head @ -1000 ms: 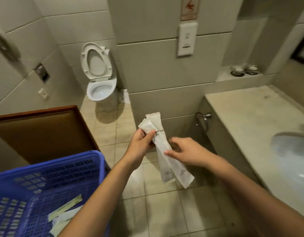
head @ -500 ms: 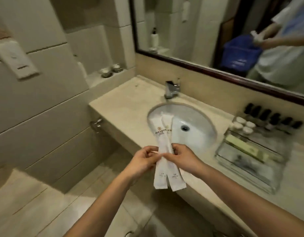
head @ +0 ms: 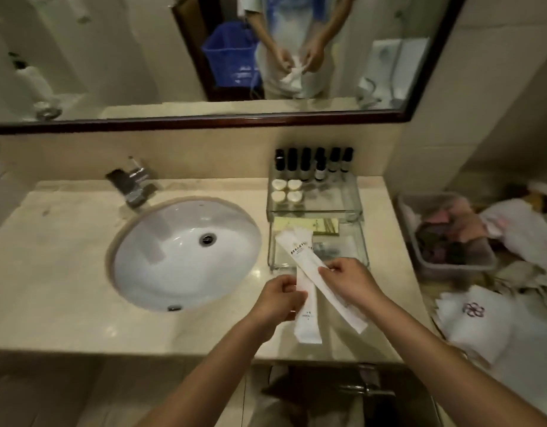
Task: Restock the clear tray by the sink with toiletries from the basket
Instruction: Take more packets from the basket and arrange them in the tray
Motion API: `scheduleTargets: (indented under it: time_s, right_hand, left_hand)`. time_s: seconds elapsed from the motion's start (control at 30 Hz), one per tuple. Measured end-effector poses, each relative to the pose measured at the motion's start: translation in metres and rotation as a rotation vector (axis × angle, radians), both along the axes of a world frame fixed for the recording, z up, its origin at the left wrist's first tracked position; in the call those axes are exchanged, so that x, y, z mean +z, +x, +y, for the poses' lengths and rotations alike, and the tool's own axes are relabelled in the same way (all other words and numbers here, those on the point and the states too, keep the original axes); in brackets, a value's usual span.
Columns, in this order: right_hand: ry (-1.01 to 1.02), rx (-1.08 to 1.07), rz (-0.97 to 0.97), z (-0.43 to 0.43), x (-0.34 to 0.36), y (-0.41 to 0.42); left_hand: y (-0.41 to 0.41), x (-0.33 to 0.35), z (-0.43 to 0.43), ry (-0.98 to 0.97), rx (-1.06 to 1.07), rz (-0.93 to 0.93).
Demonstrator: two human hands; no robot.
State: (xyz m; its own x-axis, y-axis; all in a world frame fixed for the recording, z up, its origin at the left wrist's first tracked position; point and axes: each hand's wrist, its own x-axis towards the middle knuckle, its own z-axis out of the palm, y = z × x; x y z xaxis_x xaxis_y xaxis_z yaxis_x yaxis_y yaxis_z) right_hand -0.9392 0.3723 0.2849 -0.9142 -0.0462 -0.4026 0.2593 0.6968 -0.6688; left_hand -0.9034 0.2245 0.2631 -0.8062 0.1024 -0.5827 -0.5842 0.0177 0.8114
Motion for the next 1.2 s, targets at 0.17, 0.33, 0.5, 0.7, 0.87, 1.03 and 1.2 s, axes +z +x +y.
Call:
scheduleTargets:
  time_s: [0.17,0.33,0.5,0.7,0.87,1.03,1.2]
  right_hand:
    - [0.035,-0.162,-0.109,0.012,-0.019,-0.032]
    - [0.026,-0.309,-0.188,-0.004,-0.039,-0.066]
    - [-0.001,-0.331,-0.218,-0.015,-0.057,-0.094]
    - [-0.067,-0.263,-0.239,0.003,-0.073,-0.109]
    - [-0.152,-0.155,-0.305,0.031,-0.079,-0.116]
    - [-0.140,0.065,-0.356,0.048,-0.082,-0.135]
    - [0.020,0.258,-0.258,0.063,-0.085,-0.157]
  left_hand:
    - [-0.048,-0.019,0.028,0.009,-0.055,-0.059]
    - [-0.081,-0.039,0.035,-0.075,0.027,-0.058]
    - [-0.106,-0.055,0.032,-0.164,0.075,-0.075]
    - [-0.120,-0.057,0.040,-0.064,-0.019,-0.075]
    - [-0.124,-0.056,0.041,-0.006,-0.160,-0.138]
    - [-0.133,-0.063,0.018,-0.218,0.000,-0.141]
    - [-0.143,-0.075,-0.013,-0.619,0.261,0.097]
